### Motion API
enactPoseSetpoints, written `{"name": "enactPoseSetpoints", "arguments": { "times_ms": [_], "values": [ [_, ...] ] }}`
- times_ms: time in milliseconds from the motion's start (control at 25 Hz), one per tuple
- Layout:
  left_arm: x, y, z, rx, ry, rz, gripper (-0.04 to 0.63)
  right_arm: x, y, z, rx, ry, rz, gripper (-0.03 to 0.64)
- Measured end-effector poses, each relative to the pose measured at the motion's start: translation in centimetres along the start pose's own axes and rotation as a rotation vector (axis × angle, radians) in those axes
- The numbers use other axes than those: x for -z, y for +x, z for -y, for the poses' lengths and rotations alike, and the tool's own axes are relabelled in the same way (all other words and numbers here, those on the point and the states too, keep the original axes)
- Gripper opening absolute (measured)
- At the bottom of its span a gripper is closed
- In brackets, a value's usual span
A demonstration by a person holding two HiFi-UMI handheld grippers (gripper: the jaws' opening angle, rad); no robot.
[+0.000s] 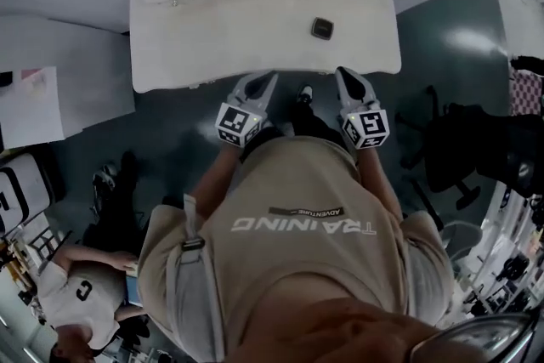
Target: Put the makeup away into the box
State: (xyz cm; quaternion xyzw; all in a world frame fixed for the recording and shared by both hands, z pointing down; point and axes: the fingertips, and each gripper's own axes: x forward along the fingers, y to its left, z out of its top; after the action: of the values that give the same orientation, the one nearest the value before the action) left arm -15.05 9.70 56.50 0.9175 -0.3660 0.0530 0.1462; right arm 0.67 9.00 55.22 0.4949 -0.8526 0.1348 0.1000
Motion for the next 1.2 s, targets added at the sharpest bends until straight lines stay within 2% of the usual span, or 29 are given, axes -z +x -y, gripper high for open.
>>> {"name": "enactPoseSetpoints", "arguments": {
  "times_ms": [240,400,560,760,960,1200],
  "values": [
    [-3.8,6.4,0.2,-0.024,0.066,-0.010,0.006,-2.5,3.0,6.8,-0.038,0.015,0.039,0.003],
    [-4.7,11.2,0.0,-0.070,0.021,-0.035,0.006,-1.7,3.8,11.7,-0.081,0.034,-0.005,0.003],
    [-4.4,14.4,0.2,-0.103,0.028,-0.067,0.006,-0.9,5.6,15.9,-0.110,0.052,-0.030,0.003],
    [-4.2,16.5,-0.5,-0.123,0.026,-0.108,0.006,0.3,7.7,20.1,-0.080,0.115,-0.062,0.003],
    [-5.5,17.9,-2.3,-0.126,0.024,-0.092,0.006,1.2,10.1,22.1,-0.066,0.198,-0.107,0.003],
    [-5.1,19.0,-5.0,-0.078,0.011,-0.081,0.006,0.6,12.3,21.1,-0.041,0.138,-0.147,0.004]
  ]
}}
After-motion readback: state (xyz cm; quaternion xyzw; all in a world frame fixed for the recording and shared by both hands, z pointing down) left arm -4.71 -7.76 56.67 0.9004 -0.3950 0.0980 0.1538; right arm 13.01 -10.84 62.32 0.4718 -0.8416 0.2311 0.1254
